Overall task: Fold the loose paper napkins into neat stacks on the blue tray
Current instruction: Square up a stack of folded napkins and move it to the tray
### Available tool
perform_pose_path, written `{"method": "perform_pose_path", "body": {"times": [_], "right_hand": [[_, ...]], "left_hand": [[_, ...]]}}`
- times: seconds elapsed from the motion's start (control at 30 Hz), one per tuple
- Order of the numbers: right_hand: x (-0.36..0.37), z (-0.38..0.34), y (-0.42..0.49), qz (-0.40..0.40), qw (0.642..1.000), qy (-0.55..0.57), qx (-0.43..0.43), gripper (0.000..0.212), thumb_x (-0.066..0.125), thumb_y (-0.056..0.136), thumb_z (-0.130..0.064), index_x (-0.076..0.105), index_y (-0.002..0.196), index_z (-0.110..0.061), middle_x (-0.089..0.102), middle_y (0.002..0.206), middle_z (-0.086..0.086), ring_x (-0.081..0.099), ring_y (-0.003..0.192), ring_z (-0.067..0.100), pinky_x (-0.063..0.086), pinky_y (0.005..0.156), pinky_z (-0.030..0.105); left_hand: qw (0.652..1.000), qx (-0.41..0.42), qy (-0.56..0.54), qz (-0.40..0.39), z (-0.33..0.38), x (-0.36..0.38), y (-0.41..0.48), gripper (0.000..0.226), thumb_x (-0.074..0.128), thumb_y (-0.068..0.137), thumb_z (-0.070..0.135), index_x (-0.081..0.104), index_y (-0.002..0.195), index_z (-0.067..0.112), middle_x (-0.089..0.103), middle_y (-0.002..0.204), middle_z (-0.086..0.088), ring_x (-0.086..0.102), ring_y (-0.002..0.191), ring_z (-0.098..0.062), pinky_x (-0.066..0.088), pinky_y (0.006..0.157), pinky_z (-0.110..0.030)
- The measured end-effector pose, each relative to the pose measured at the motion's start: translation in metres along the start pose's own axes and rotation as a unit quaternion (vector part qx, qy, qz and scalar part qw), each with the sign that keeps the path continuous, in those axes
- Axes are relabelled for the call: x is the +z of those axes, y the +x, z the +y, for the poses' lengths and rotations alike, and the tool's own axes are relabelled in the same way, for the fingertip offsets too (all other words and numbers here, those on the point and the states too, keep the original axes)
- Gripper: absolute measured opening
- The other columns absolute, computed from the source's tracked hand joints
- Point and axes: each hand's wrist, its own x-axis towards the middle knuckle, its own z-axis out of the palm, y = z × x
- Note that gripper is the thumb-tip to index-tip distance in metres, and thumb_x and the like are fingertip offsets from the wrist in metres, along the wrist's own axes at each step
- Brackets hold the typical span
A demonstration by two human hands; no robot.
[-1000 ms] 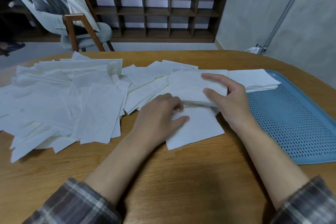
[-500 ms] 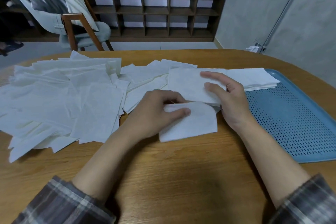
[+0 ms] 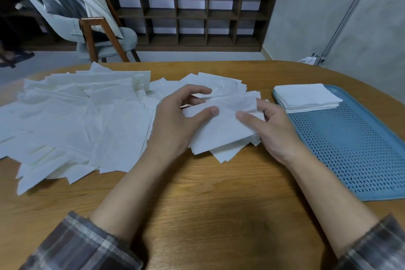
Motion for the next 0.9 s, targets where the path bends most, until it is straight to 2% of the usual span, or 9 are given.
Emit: {"method": "perform_pose_path", "body": {"times": [0.1,0.23,0.33,0.5,0.57,0.63,0.7,0.8,0.9], "right_hand": [[0.0,-0.001,0.0,-0.014,1.0,0.011,-0.006,0.029,0.071,0.098,-0.01,0.078,0.114,-0.034,0.078,0.118,-0.003,0.071,0.111,0.015,0.052,0.091,0.033],[0.002,-0.004,0.0,-0.045,0.999,0.018,0.011,0.049,0.074,0.088,-0.028,0.066,0.134,-0.043,0.066,0.138,-0.002,0.063,0.122,0.02,0.051,0.095,0.035],[0.002,-0.003,-0.001,-0.055,0.998,0.013,0.015,0.057,0.077,0.083,-0.039,0.063,0.138,-0.044,0.064,0.139,0.0,0.062,0.123,0.022,0.05,0.097,0.037],[0.006,-0.006,-0.002,-0.042,0.999,-0.009,-0.01,0.048,0.072,0.098,-0.019,0.062,0.14,-0.039,0.069,0.133,-0.014,0.065,0.121,0.01,0.051,0.096,0.029],[0.006,-0.005,-0.002,-0.039,0.999,-0.02,-0.019,0.052,0.068,0.102,-0.01,0.057,0.144,-0.038,0.067,0.134,-0.017,0.065,0.123,0.008,0.054,0.097,0.029],[0.006,-0.006,-0.002,-0.042,0.999,0.001,-0.028,0.061,0.067,0.101,-0.007,0.052,0.149,-0.041,0.062,0.144,-0.007,0.063,0.129,0.016,0.056,0.102,0.038],[0.004,-0.011,-0.002,-0.038,0.996,0.082,-0.021,0.069,0.069,0.098,-0.006,0.046,0.152,-0.043,0.061,0.144,0.002,0.065,0.127,0.022,0.059,0.095,0.037],[0.0,-0.018,-0.003,-0.031,0.981,0.193,0.011,0.075,0.064,0.096,-0.003,0.043,0.153,-0.046,0.068,0.135,0.008,0.069,0.117,0.024,0.061,0.084,0.032],[0.0,-0.012,-0.001,-0.019,0.998,0.065,-0.011,0.073,0.066,0.099,-0.004,0.04,0.152,-0.047,0.067,0.136,0.007,0.069,0.115,0.026,0.061,0.089,0.037]], "left_hand": [[1.0,0.027,-0.007,0.002,0.001,0.0,0.0,0.019,0.084,0.09,0.02,0.075,0.104,0.028,0.074,0.105,0.019,0.069,0.103,-0.003,0.05,0.084,-0.022],[1.0,0.019,-0.014,-0.017,0.001,0.001,0.0,0.01,0.08,0.093,0.017,0.083,0.094,0.026,0.078,0.097,0.021,0.069,0.102,0.002,0.048,0.085,-0.02],[0.999,0.018,-0.017,-0.024,0.002,0.0,0.0,0.01,0.08,0.093,0.019,0.085,0.097,0.027,0.078,0.098,0.022,0.068,0.103,0.004,0.05,0.089,-0.023],[1.0,0.02,-0.006,-0.015,0.001,0.001,0.0,0.012,0.08,0.093,0.019,0.084,0.096,0.029,0.078,0.098,0.024,0.067,0.103,0.006,0.049,0.087,-0.019],[1.0,0.031,0.006,0.0,0.0,0.002,-0.001,0.012,0.08,0.093,0.019,0.083,0.098,0.029,0.077,0.1,0.022,0.066,0.102,0.006,0.047,0.084,-0.014],[0.997,0.049,0.042,0.042,-0.001,0.003,-0.001,0.014,0.079,0.094,0.023,0.08,0.107,0.029,0.074,0.107,0.019,0.065,0.102,0.004,0.047,0.079,-0.012],[0.994,0.038,0.059,0.08,-0.002,0.003,0.001,0.022,0.076,0.096,0.034,0.074,0.118,0.032,0.069,0.117,0.019,0.062,0.105,0.004,0.049,0.08,-0.012],[0.994,-0.071,-0.075,0.033,0.006,0.003,0.001,0.027,0.066,0.1,0.05,0.07,0.124,0.037,0.071,0.115,0.014,0.066,0.103,0.0,0.054,0.083,-0.015],[0.977,-0.125,-0.167,-0.036,0.009,0.005,0.0,0.026,0.064,0.101,0.049,0.07,0.125,0.039,0.073,0.114,0.013,0.07,0.101,-0.003,0.053,0.075,-0.015]]}}
